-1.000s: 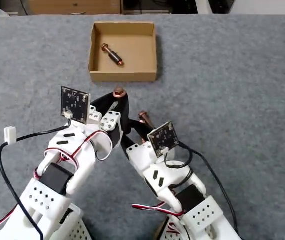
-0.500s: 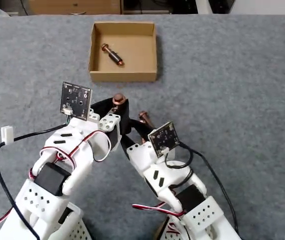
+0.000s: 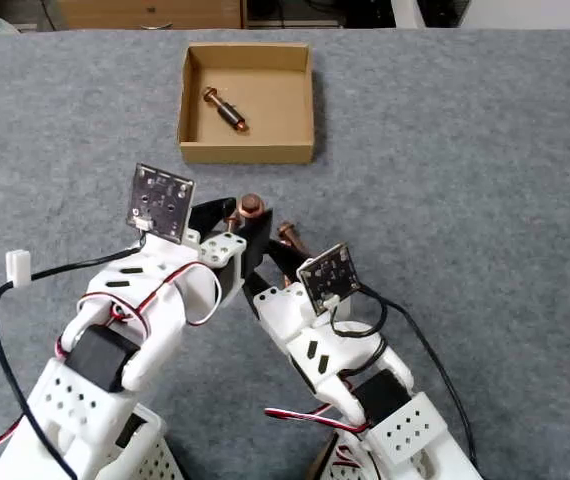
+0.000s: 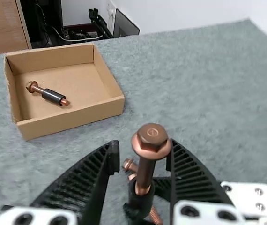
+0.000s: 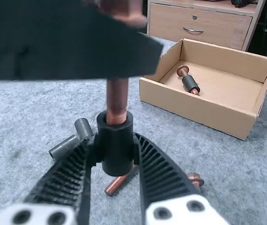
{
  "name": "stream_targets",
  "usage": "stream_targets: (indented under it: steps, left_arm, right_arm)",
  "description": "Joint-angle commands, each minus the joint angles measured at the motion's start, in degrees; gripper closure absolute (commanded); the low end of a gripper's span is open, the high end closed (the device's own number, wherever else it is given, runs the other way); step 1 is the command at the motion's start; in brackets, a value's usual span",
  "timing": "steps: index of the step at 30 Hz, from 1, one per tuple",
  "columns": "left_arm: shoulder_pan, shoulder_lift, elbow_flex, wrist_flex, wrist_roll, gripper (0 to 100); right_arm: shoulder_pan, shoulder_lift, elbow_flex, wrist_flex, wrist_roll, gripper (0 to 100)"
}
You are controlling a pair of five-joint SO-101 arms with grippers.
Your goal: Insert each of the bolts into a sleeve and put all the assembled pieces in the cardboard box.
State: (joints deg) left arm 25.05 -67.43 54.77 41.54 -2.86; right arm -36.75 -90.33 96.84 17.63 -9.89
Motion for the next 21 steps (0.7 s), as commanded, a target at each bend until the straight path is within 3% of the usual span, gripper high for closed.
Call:
stream_targets:
  steps: [1, 15, 21]
  left_arm:
    - [-0.5, 0.1, -6.8, 4.0, -2.9, 82]
    - [-0.2, 3.3, -16.1, 15.0, -6.7, 82]
    - [-2.8, 5.5, -20.0, 15.3, -4.7, 81]
  right_arm:
    - [-0.2, -0.3, -4.6, -0.4, -0.4, 99.7]
    - [-0.1, -0.3, -5.0, -0.4, -0.4, 99.7]
    - [0.0, 0.0, -5.9, -0.4, -0.2, 99.7]
